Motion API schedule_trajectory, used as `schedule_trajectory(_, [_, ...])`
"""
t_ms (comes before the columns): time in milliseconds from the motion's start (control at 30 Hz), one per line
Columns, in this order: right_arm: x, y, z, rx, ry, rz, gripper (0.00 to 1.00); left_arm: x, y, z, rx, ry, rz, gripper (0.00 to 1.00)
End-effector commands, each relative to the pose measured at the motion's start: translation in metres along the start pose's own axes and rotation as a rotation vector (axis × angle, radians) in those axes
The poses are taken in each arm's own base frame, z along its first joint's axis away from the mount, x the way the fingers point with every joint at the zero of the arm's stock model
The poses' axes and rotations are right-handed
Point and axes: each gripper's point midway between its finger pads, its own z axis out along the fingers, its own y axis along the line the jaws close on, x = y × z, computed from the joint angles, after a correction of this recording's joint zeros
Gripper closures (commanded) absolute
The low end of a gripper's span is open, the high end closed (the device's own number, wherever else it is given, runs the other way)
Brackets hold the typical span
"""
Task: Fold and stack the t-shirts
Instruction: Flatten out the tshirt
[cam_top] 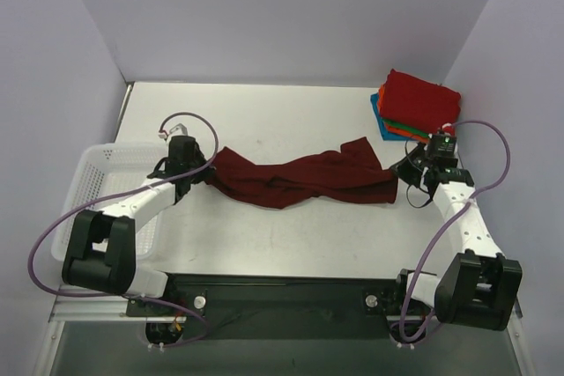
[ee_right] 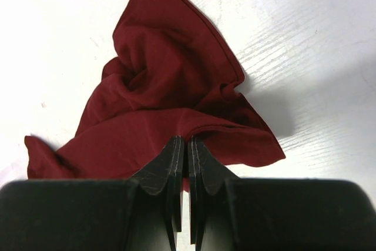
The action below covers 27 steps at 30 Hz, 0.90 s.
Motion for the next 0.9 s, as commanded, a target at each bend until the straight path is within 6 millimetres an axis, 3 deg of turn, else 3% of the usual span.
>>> schedule_trajectory(0, [-0.004,0.013,-0.014,-0.045,-0.013,-0.004,1.0,-0.04,-0.032,-0.024,0.072,-0.076,-0.005,1.0])
schedule_trajectory(200, [-0.023,0.035,-0.048,-0.102,-0.062,0.0,1.0,-0.08,-0.055,-0.082,0.11,-0.148,0.012,1.0])
schedule_trajectory(367, [-0.039,0.05,-0.092,-0.149,-0.128,0.001,1.0,-0.123,-0.078,-0.16,0.178,-0.26,0.014,1.0])
schedule_trajectory(467, [-0.051,0.061,-0.125,-0.193,-0.181,0.021,1.0,-0.147,-0.092,-0.215,0.238,-0.336,0.011,1.0])
schedule_trajectory(533, [-0.062,0.073,-0.156,-0.24,-0.242,0.018,1.0,-0.153,-0.094,-0.246,0.263,-0.363,0.009,1.0])
schedule_trajectory(567, [-0.06,0.073,-0.166,-0.24,-0.247,0.022,1.0,-0.165,-0.103,-0.272,0.304,-0.406,0.005,1.0])
schedule_trajectory(600, [-0.063,0.078,-0.183,-0.261,-0.281,0.017,1.0,-0.164,-0.102,-0.284,0.308,-0.41,0.006,1.0])
schedule_trajectory(700, [-0.065,0.086,-0.226,-0.297,-0.355,0.007,1.0,-0.175,-0.108,-0.346,0.397,-0.494,-0.005,1.0])
schedule_trajectory(767, [-0.066,0.091,-0.254,-0.318,-0.398,0.0,1.0,-0.178,-0.109,-0.371,0.43,-0.521,-0.014,1.0])
schedule_trajectory(833, [-0.066,0.098,-0.286,-0.352,-0.458,-0.014,1.0,-0.187,-0.113,-0.416,0.495,-0.596,-0.025,1.0])
schedule_trajectory(867, [-0.067,0.099,-0.293,-0.356,-0.472,-0.015,1.0,-0.186,-0.112,-0.416,0.491,-0.592,-0.026,1.0])
